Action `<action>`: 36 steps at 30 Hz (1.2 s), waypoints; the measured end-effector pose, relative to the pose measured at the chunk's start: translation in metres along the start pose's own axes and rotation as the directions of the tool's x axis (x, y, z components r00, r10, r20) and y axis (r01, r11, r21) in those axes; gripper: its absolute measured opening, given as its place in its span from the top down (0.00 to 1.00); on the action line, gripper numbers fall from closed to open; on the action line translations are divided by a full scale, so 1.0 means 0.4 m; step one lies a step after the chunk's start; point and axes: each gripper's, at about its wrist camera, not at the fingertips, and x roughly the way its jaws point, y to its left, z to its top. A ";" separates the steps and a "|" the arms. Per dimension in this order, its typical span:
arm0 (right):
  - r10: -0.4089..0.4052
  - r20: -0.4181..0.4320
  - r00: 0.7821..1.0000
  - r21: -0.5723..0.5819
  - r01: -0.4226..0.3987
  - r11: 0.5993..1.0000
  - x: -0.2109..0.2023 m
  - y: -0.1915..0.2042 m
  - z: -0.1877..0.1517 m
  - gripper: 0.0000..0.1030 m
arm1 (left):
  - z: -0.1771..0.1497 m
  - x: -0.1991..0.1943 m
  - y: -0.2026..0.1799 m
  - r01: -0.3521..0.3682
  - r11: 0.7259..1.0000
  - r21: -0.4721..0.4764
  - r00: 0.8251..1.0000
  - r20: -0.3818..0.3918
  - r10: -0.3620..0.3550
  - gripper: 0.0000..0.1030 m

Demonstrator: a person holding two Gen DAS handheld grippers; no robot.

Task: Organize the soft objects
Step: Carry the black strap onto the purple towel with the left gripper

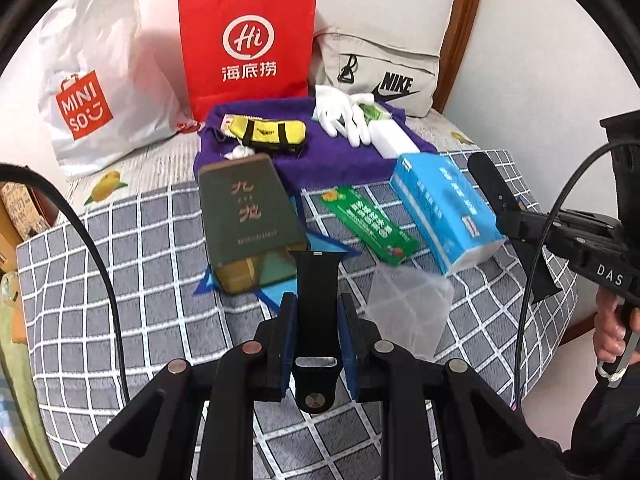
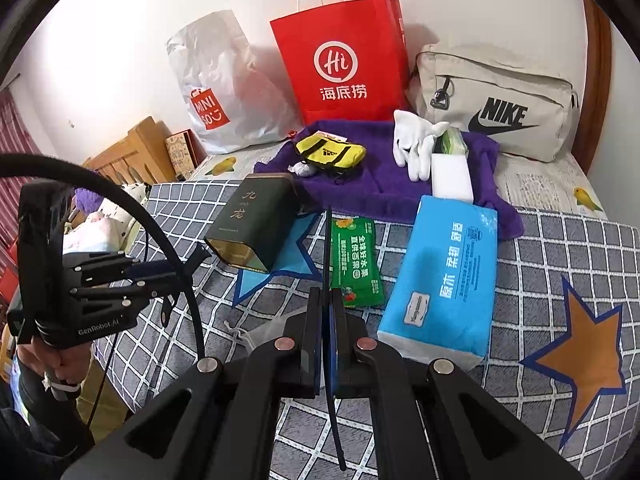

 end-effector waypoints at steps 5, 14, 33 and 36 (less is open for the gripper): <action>-0.004 0.006 1.000 0.001 0.004 1.000 0.006 -0.017 0.027 0.97 | 0.039 -0.001 0.009 0.017 1.000 -0.002 1.000 0.017 -0.017 0.81; -0.003 0.015 1.000 0.005 0.003 1.000 0.037 -0.048 0.097 0.97 | 0.137 0.018 0.053 0.012 1.000 -0.012 0.999 0.041 -0.012 0.81; 0.003 0.015 1.000 0.037 -0.004 0.999 0.156 -0.128 0.268 0.97 | 0.317 0.124 0.113 0.036 0.999 -0.002 0.998 0.050 -0.036 0.81; 0.014 0.015 1.000 0.045 -0.014 0.999 0.188 -0.143 0.295 0.97 | 0.337 0.141 0.121 0.043 0.999 0.000 0.998 0.049 -0.043 0.81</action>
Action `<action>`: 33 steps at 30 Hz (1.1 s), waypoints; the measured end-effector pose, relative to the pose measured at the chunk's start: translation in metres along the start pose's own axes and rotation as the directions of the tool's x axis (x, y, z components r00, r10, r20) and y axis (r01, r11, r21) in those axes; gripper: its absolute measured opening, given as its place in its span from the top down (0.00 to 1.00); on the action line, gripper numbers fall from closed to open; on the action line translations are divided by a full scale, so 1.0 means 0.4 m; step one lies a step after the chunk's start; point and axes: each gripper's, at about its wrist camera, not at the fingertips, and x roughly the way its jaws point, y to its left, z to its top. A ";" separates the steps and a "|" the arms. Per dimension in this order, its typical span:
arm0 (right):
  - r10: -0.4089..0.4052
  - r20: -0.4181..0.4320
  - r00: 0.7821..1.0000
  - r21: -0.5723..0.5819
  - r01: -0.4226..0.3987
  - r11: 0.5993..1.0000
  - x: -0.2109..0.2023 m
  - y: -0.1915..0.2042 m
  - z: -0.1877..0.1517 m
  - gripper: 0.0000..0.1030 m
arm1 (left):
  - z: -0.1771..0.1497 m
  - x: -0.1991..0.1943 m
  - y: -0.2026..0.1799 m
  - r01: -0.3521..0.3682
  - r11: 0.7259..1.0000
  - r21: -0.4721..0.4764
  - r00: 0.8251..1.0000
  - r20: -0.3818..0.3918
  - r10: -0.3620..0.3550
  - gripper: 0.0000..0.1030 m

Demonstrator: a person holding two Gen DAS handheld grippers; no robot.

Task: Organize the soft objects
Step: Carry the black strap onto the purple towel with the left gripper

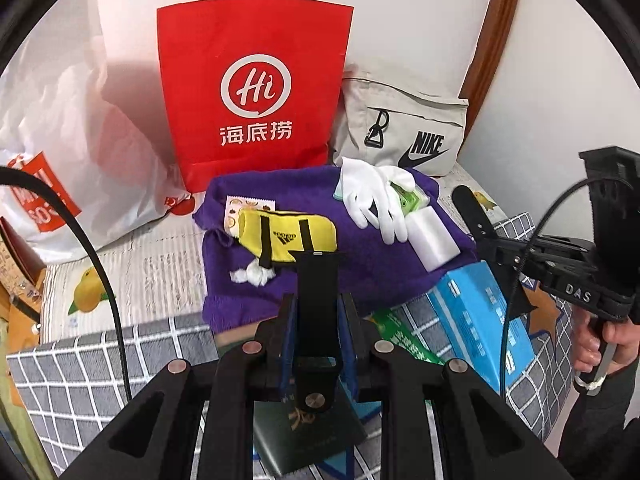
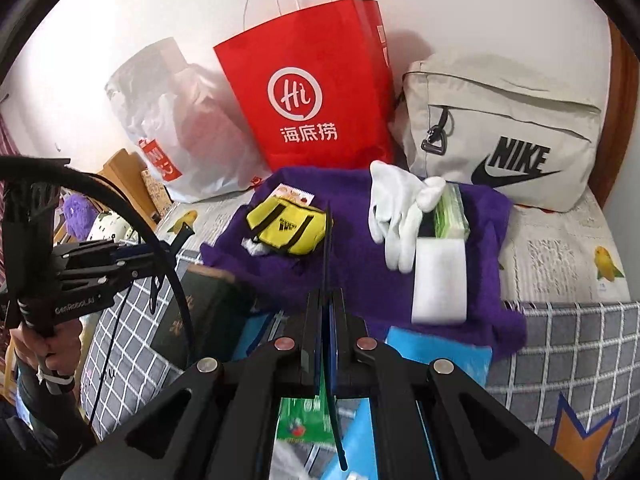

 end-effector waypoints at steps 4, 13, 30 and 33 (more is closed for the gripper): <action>-0.019 -0.016 1.000 -0.004 0.019 1.000 0.046 -0.020 0.047 0.97 | 0.027 0.026 0.013 0.003 1.000 0.007 1.000 -0.003 -0.003 0.81; -0.037 -0.106 0.994 -0.040 0.033 0.999 0.187 -0.047 0.136 0.97 | 0.073 0.078 0.054 0.015 1.000 -0.013 1.000 -0.013 -0.016 0.81; -0.074 -0.275 0.959 -0.046 0.064 0.997 0.377 -0.095 0.153 0.95 | 0.112 0.182 0.074 0.031 0.999 -0.008 0.998 -0.060 -0.032 0.81; -0.068 -0.280 0.958 -0.037 0.060 0.998 0.385 -0.103 0.159 0.95 | 0.120 0.198 0.068 0.032 0.999 0.001 0.997 -0.072 -0.032 0.81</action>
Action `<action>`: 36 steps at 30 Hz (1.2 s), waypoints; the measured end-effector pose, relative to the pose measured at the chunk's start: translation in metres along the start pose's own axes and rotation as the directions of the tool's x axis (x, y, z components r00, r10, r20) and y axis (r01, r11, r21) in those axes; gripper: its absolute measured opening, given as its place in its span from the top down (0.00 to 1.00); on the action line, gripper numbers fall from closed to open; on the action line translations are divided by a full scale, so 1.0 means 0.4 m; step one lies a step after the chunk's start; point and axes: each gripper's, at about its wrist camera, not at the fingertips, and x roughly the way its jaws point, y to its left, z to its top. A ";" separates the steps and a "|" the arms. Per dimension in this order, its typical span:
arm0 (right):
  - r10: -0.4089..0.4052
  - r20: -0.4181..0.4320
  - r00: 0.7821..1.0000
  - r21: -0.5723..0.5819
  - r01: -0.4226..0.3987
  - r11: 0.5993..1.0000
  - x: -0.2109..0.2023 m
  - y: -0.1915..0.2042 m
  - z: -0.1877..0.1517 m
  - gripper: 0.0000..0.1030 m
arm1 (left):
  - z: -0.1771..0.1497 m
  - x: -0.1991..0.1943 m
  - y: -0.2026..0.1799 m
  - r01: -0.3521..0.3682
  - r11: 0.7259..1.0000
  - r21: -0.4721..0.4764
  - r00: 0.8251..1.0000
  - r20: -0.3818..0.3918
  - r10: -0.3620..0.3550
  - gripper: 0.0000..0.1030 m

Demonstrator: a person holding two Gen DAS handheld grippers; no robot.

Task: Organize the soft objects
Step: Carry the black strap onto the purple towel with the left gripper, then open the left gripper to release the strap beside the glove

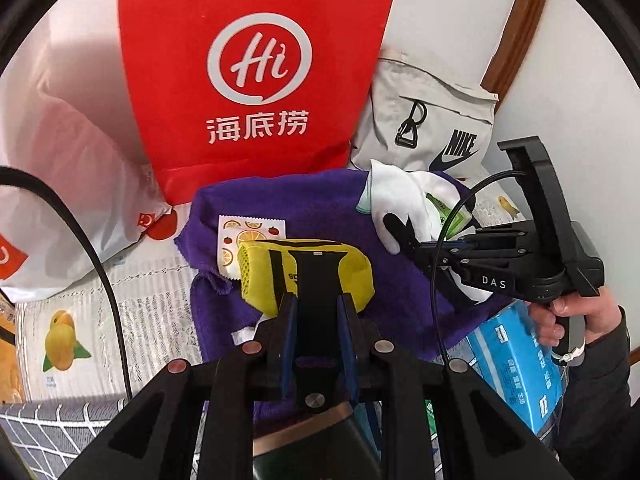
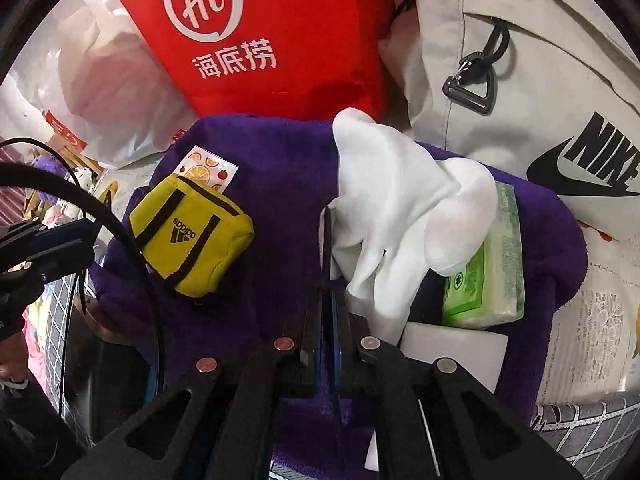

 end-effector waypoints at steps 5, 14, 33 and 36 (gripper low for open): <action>0.024 0.015 1.000 0.027 -0.024 0.999 -0.017 -0.015 -0.004 0.89 | 0.017 0.026 -0.007 0.004 1.000 0.018 1.000 -0.018 -0.004 0.81; 0.043 0.078 0.996 0.060 -0.048 0.997 -0.096 -0.005 -0.066 0.78 | 0.027 0.098 -0.014 0.008 0.999 0.034 0.997 -0.075 -0.006 0.81; 0.110 0.109 0.988 0.064 -0.117 0.991 -0.182 0.069 -0.218 0.76 | 0.011 0.089 -0.033 -0.080 0.996 0.024 0.987 -0.139 0.083 0.74; 0.115 0.101 0.988 0.063 -0.122 0.991 -0.183 0.093 -0.242 0.74 | -0.002 0.033 -0.044 -0.095 0.995 0.035 0.989 -0.108 0.098 0.74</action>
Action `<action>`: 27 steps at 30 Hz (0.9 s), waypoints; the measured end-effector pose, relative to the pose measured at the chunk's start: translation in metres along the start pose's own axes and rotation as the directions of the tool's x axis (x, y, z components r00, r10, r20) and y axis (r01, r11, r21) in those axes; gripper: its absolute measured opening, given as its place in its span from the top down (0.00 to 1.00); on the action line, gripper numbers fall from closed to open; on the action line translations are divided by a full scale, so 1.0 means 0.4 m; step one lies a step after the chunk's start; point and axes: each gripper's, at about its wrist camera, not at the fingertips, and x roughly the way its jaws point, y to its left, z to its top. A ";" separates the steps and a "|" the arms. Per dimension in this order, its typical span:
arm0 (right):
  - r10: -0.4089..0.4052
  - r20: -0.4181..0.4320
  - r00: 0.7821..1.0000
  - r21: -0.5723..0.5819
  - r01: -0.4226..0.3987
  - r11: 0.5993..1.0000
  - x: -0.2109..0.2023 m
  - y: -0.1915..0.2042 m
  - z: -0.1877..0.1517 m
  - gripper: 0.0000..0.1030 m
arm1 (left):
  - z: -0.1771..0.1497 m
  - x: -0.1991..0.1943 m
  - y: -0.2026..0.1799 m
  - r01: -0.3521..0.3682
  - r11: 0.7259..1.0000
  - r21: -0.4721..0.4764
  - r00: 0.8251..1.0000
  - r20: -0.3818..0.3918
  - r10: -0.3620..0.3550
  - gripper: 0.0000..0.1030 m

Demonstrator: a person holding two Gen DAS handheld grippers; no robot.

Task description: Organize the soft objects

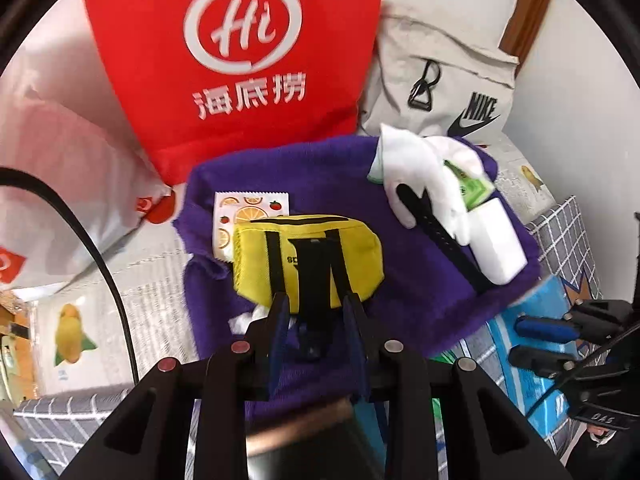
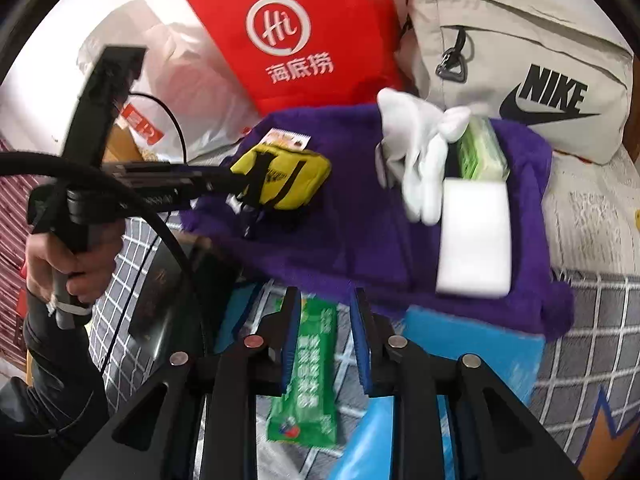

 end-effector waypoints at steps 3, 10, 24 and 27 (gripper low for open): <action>0.004 -0.013 1.000 -0.003 -0.004 1.000 -0.004 0.021 -0.033 0.70 | -0.033 -0.064 0.000 -0.004 1.000 -0.003 0.999 0.036 0.004 0.69; -0.029 -0.050 0.998 -0.067 0.026 0.997 0.009 0.085 -0.095 0.62 | -0.155 -0.206 0.018 -0.018 1.000 -0.019 0.992 0.127 0.020 0.54; -0.285 -0.163 0.945 -0.243 0.242 0.939 0.156 0.164 -0.106 0.42 | -0.378 -0.273 0.099 0.021 0.991 -0.132 0.987 0.164 0.000 0.48; -0.334 -0.149 0.931 -0.265 0.288 0.920 0.164 0.172 -0.105 0.23 | -0.396 -0.277 0.106 0.024 0.990 -0.136 0.986 0.165 -0.001 0.48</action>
